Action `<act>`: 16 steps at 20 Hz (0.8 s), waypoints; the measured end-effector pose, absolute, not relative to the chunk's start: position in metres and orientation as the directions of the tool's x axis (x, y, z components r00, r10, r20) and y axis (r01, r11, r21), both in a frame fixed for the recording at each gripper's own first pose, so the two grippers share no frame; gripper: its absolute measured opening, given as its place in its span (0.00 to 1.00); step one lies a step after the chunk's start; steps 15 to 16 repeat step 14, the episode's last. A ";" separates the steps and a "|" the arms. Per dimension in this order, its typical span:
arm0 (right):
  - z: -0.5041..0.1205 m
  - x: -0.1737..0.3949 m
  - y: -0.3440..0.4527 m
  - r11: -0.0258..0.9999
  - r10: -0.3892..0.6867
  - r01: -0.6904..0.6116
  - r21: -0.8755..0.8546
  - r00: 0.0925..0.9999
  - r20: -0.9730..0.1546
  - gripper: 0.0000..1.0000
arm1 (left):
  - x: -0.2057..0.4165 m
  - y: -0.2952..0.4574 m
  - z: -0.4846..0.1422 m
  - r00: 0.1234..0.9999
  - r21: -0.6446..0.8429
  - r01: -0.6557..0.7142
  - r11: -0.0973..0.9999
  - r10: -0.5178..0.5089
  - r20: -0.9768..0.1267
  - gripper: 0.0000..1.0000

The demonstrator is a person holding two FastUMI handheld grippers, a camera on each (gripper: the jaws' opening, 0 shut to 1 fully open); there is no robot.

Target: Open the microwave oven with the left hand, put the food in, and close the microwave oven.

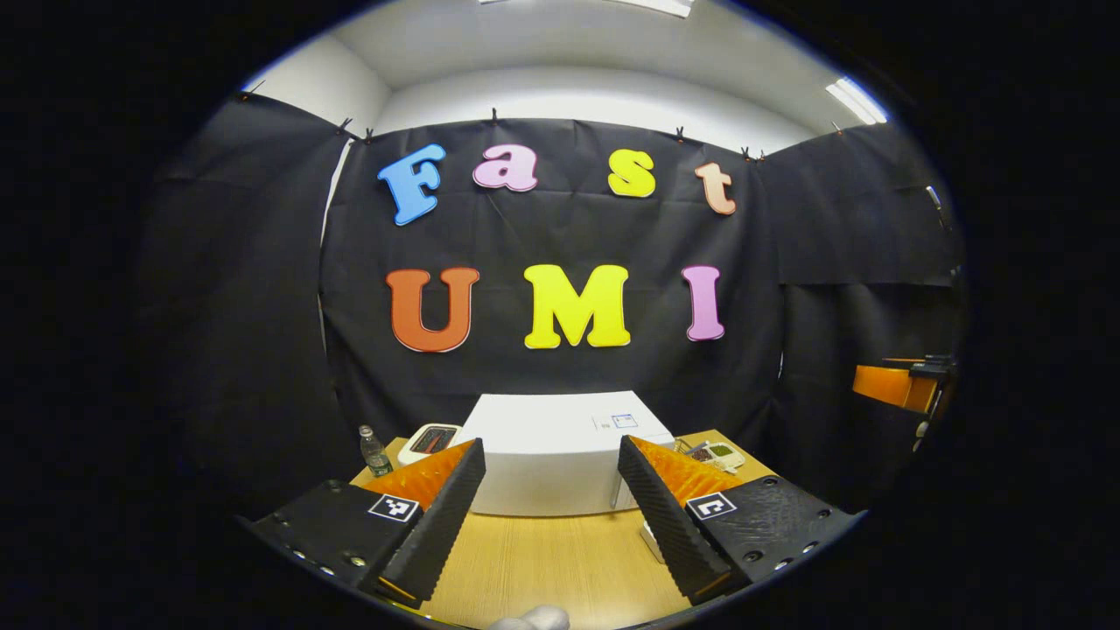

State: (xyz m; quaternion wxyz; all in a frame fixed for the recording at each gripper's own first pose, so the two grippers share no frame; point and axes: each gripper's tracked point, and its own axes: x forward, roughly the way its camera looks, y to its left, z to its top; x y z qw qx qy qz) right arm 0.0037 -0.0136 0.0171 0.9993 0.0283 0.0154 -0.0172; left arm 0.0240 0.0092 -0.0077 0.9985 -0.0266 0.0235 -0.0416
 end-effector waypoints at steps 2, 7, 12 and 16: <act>0.025 0.003 -0.004 0.999 -0.022 0.023 0.043 1.000 -0.020 0.90 | 0.020 0.025 0.000 0.997 -0.058 0.059 0.997 -0.062 -0.043 0.95; 0.034 0.000 0.014 0.999 0.003 -0.003 0.033 1.000 -0.009 0.90 | 0.012 0.044 0.014 0.999 -0.066 0.032 0.997 -0.034 -0.021 0.94; 0.037 0.001 0.023 1.000 0.010 -0.010 0.015 1.000 -0.006 0.90 | 0.008 0.040 0.017 0.998 -0.047 0.064 0.997 -0.065 -0.017 0.93; 0.036 0.001 0.023 1.000 0.003 -0.003 0.010 1.000 -0.008 0.90 | 0.008 0.039 0.019 0.997 -0.051 0.079 0.996 -0.080 -0.013 0.93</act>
